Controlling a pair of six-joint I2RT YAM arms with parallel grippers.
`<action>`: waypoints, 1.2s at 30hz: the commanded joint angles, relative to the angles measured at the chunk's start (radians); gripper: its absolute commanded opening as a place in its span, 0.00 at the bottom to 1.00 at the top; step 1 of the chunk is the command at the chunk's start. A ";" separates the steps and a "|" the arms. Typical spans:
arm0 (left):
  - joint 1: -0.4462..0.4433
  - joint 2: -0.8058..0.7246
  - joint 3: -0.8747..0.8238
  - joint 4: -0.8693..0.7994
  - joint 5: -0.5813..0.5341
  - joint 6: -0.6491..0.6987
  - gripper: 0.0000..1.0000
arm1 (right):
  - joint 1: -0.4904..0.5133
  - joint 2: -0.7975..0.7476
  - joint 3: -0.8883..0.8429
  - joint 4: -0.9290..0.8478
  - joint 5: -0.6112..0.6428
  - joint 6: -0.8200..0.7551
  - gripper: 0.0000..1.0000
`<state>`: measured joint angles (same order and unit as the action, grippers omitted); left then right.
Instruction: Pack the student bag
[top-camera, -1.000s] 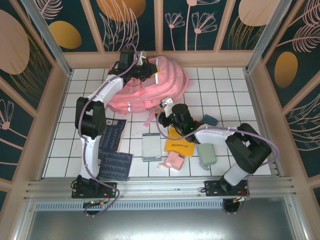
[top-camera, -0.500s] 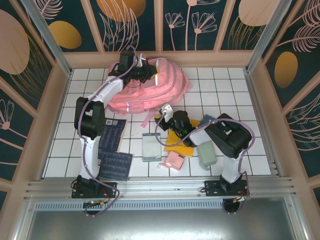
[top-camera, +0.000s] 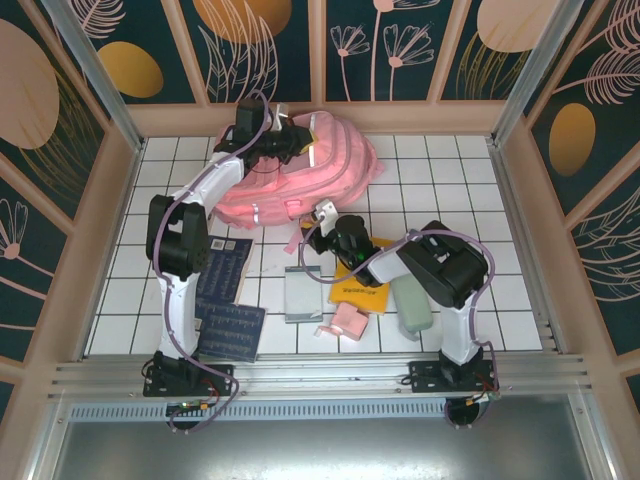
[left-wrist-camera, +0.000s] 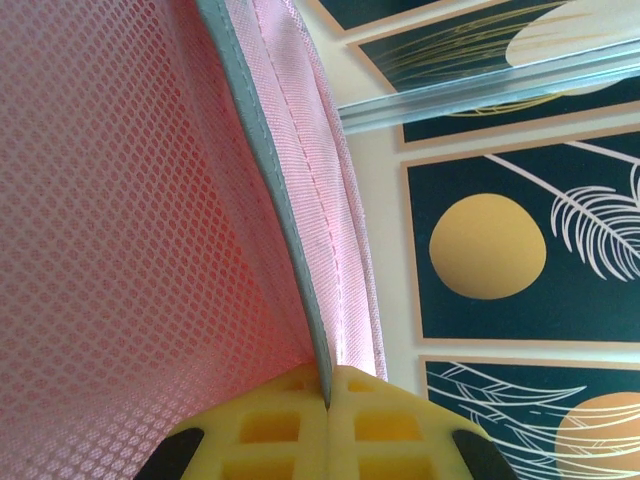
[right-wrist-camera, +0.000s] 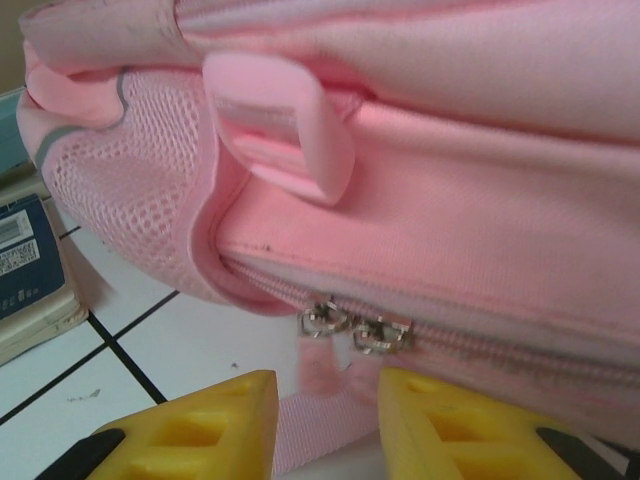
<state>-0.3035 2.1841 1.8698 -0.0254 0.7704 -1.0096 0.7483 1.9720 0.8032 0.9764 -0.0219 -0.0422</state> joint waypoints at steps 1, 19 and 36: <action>0.006 -0.089 0.014 0.134 0.035 -0.028 0.00 | 0.010 0.028 0.019 0.011 0.026 0.045 0.33; 0.005 -0.084 -0.023 0.168 0.043 -0.048 0.00 | -0.009 0.104 0.155 -0.113 0.097 0.099 0.29; 0.006 -0.075 -0.014 0.095 0.016 0.025 0.00 | -0.055 0.001 0.086 -0.179 0.114 0.074 0.00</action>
<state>-0.3012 2.1757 1.8259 0.0326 0.7700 -1.0275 0.7231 2.0338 0.9199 0.8158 0.0570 0.0399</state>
